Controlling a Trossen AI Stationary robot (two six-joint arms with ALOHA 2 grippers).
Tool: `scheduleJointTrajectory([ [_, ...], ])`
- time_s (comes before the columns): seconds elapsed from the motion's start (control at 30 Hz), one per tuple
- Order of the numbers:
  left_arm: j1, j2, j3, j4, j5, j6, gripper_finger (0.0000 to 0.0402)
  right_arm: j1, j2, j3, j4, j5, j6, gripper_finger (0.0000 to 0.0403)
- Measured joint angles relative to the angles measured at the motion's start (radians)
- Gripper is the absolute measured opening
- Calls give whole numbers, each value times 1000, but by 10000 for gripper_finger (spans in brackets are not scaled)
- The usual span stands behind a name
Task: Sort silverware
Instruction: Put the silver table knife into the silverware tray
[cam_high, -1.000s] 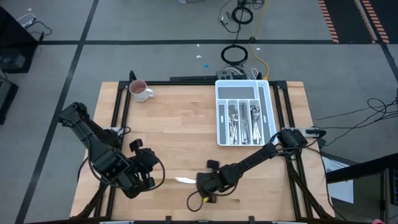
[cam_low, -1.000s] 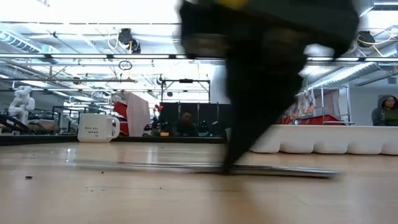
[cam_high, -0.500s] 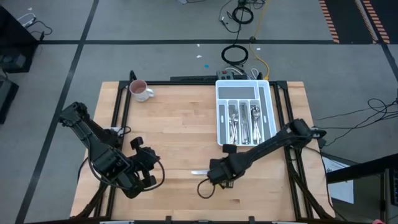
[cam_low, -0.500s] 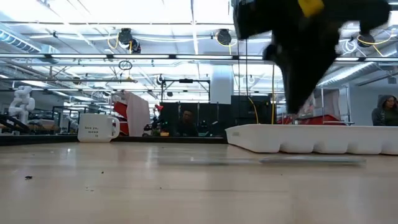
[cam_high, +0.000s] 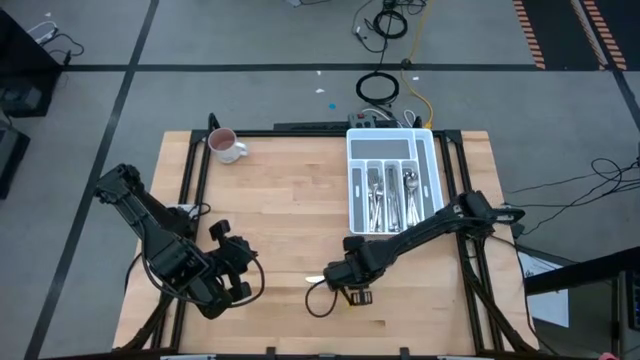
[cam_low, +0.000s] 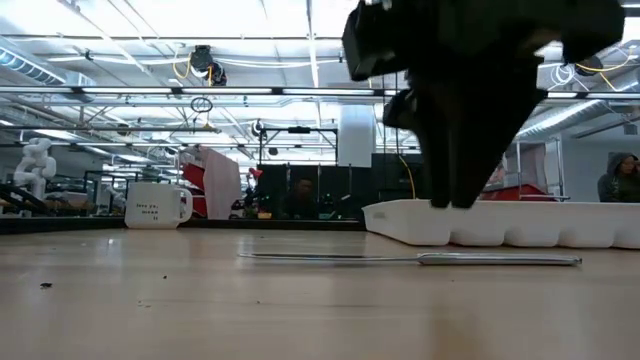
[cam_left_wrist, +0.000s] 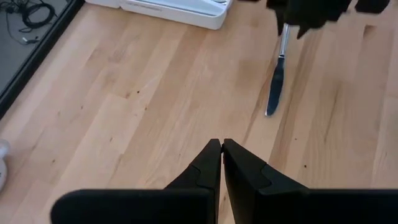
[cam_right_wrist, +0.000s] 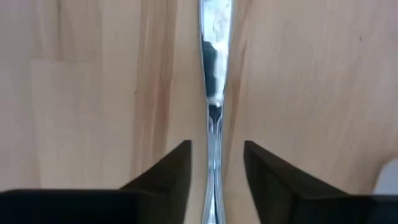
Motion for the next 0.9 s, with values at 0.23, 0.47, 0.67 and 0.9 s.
scheduleJointTrajectory([
  [0.23,0,0,0,0,0,0,27,-5,80,0,28,-26,-42,181],
  [0.47,0,0,0,-3,-3,2,27,-7,132,7,50,-59,-115,156],
  [0.67,0,0,0,-4,-4,5,27,-24,153,6,54,-81,-132,46],
  [0.9,0,0,0,-3,-5,5,27,-30,156,5,57,-99,-103,6],
])
